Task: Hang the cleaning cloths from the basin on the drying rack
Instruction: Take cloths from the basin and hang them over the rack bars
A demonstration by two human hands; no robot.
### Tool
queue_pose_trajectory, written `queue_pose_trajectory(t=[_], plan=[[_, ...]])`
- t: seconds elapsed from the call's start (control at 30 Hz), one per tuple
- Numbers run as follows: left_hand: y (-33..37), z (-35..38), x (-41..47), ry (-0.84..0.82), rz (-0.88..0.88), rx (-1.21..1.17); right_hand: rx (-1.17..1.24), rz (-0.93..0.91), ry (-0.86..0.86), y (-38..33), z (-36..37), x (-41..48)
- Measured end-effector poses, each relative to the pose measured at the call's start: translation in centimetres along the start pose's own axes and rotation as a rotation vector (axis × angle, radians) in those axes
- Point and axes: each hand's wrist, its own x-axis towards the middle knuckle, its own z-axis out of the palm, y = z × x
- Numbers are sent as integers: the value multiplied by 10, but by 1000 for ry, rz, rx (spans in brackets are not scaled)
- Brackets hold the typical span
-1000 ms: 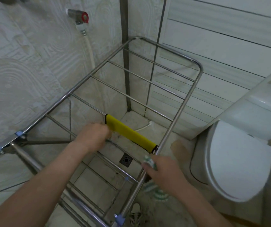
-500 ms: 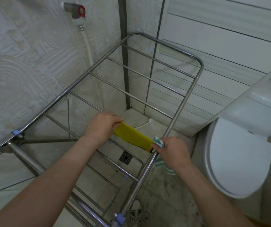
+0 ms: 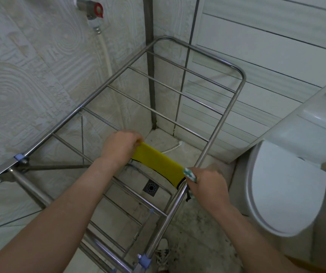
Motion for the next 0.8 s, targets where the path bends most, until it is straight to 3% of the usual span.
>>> queue_pose_trajectory(t=[0.23,0.33,0.4,0.5,0.57,0.8], plan=[[24,-5,-5,-8,-154,-70,836,521,34,3,-8,-7],[67,-14,-24,123,-124,-396,1182,802,37,7,-26,-15],[104,-14,-45,-4,-70,-678,1400,913,16,12,-39,-21],[148,10,-78,-265,5,-788,1555,962,-51,14,-53,-34],[170,27,-97,-329,-30,-836,1616,961,-64,15,-59,-43],[198,23,-136,-76,-260,-1272,1726,781,-189,14,-85,-72]])
